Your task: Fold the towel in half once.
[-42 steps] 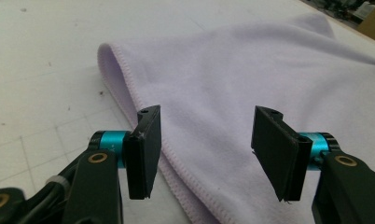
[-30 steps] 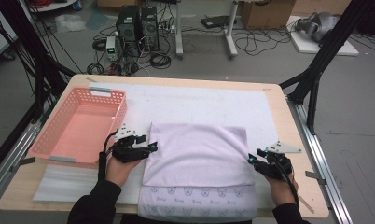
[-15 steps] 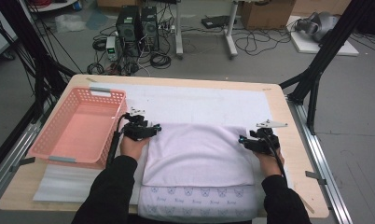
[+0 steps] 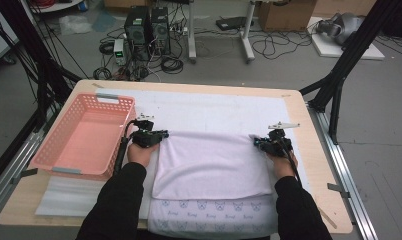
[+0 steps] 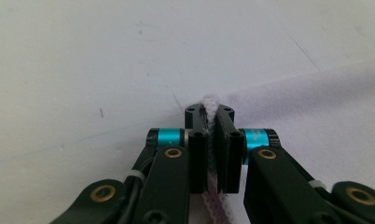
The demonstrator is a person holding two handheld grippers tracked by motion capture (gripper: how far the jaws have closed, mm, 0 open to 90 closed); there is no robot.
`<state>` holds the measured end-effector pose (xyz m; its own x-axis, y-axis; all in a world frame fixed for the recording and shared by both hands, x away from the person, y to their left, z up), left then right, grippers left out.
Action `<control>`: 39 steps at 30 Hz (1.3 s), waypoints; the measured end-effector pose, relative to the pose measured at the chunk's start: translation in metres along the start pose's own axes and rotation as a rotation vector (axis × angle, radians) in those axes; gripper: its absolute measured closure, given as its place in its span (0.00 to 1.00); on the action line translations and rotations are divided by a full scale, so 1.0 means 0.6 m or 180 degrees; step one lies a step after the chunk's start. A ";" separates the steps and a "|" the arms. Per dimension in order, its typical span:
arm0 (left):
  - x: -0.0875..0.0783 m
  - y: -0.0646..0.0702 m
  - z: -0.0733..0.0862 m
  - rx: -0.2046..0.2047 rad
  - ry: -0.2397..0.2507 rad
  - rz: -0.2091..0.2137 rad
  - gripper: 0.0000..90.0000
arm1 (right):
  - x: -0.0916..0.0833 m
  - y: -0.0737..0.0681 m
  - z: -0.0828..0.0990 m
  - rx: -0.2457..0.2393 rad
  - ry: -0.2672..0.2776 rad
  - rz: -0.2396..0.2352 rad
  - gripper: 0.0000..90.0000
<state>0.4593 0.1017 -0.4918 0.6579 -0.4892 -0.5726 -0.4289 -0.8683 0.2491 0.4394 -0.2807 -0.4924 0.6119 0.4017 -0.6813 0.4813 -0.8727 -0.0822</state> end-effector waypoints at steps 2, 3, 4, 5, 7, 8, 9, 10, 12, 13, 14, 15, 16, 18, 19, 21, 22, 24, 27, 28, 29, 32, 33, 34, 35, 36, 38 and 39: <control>-0.001 -0.008 -0.008 -0.0031 0.0053 -0.0057 0.95 | -0.001 0.005 -0.007 -0.0064 0.0030 0.0123 0.94; -0.002 -0.012 -0.013 -0.0057 0.0080 -0.0053 0.95 | -0.002 0.008 -0.012 -0.0096 0.0075 0.0157 0.94; -0.002 -0.014 -0.018 -0.0081 0.0087 -0.0050 0.95 | -0.003 0.011 -0.016 -0.0092 0.0123 0.0193 0.94; -0.002 -0.017 -0.026 -0.0065 0.0101 -0.0075 0.95 | -0.003 0.013 -0.020 -0.0101 0.0161 0.0205 0.94; -0.001 -0.022 -0.039 -0.0084 0.0241 -0.0098 0.95 | -0.001 0.015 -0.034 -0.0180 0.0246 0.0287 0.94; 0.001 -0.027 -0.043 -0.0126 0.0188 -0.0115 0.95 | 0.000 0.017 -0.040 -0.0202 0.0281 0.0313 0.94; 0.005 -0.030 -0.048 -0.0110 0.0179 -0.0129 0.95 | 0.003 0.018 -0.047 -0.0203 0.0332 0.0316 0.94; 0.008 -0.032 -0.055 -0.0105 0.0204 -0.0138 0.95 | 0.005 0.020 -0.054 -0.0205 0.0349 0.0339 0.94; 0.012 -0.035 -0.069 -0.0067 0.0254 -0.0148 0.95 | 0.012 0.025 -0.066 -0.0219 0.0375 0.0406 0.94; 0.015 -0.036 -0.076 -0.0040 0.0250 -0.0145 0.95 | 0.015 0.027 -0.071 -0.0192 0.0382 0.0429 0.94; 0.017 -0.038 -0.082 0.0009 0.0245 -0.0168 0.95 | 0.018 0.031 -0.075 -0.0166 0.0391 0.0443 0.94; 0.018 -0.040 -0.088 0.0041 0.0319 -0.0184 0.94 | 0.021 0.033 -0.080 -0.0142 0.0400 0.0450 0.93; 0.020 -0.042 -0.092 0.0020 0.0369 -0.0187 0.94 | 0.024 0.034 -0.084 -0.0112 0.0427 0.0462 0.93; 0.028 -0.047 -0.092 -0.0020 0.0256 -0.0204 0.94 | 0.028 0.035 -0.090 -0.0059 0.0484 0.0505 0.93; 0.031 -0.048 -0.091 -0.0037 0.0260 -0.0209 0.94 | 0.032 0.035 -0.092 -0.0048 0.0478 0.0526 0.93; 0.035 -0.048 -0.087 -0.0072 0.0242 -0.0197 0.93 | 0.041 0.035 -0.093 -0.0046 0.0407 0.0551 0.93; 0.036 -0.047 -0.085 -0.0092 0.0215 -0.0190 0.92 | 0.045 0.034 -0.093 -0.0018 0.0388 0.0556 0.90; 0.037 -0.047 -0.084 -0.0153 0.0186 -0.0202 0.77 | 0.048 0.036 -0.091 0.0114 0.0406 0.0541 0.74; 0.029 -0.041 -0.088 -0.0188 0.0203 -0.0082 0.53 | 0.045 0.039 -0.086 0.0255 0.0365 0.0482 0.58; 0.025 -0.037 -0.090 -0.0139 0.0230 -0.0075 0.49 | 0.041 0.040 -0.085 0.0239 0.0369 0.0489 0.56; 0.021 -0.032 -0.091 -0.0100 0.0250 -0.0043 0.46 | 0.035 0.038 -0.084 0.0249 0.0376 0.0489 0.55; 0.010 -0.016 -0.090 -0.0103 0.0243 0.0098 0.41 | 0.017 0.036 -0.081 0.0221 0.0416 0.0480 0.52; 0.005 -0.008 -0.086 -0.0099 0.0222 0.0170 0.38 | 0.012 0.035 -0.077 0.0229 0.0392 0.0472 0.51; 0.003 -0.006 -0.085 -0.0102 0.0218 0.0183 0.36 | 0.003 0.034 -0.072 0.0224 0.0400 0.0477 0.51; 0.001 0.000 -0.083 -0.0067 0.0171 0.0204 0.35 | 0.000 0.034 -0.070 0.0231 0.0401 0.0473 0.51; -0.001 0.007 -0.082 -0.0022 0.0129 0.0228 0.33 | -0.006 0.034 -0.066 0.0235 0.0401 0.0455 0.51; -0.007 0.021 -0.081 0.0054 0.0104 0.0246 0.30 | -0.018 0.031 -0.058 0.0267 0.0348 0.0406 0.47; -0.010 0.027 -0.082 0.0098 0.0111 0.0248 0.30 | -0.022 0.029 -0.054 0.0261 0.0290 0.0380 0.46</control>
<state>0.4789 0.0865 -0.4458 0.6427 -0.5582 -0.5248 -0.4981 -0.8249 0.2673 0.4602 -0.2924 -0.4612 0.7179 0.3140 -0.6213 0.3512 -0.9340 -0.0661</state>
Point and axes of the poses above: each handheld gripper's, and its own axes: x roughly forward along the jaws, z roughly out of its underside, y roughly to its right, the point moved 7 cm from there along x, roughly forward along the jaws, and after that the axes turned 1 degree about -y, right-handed, at the moved point
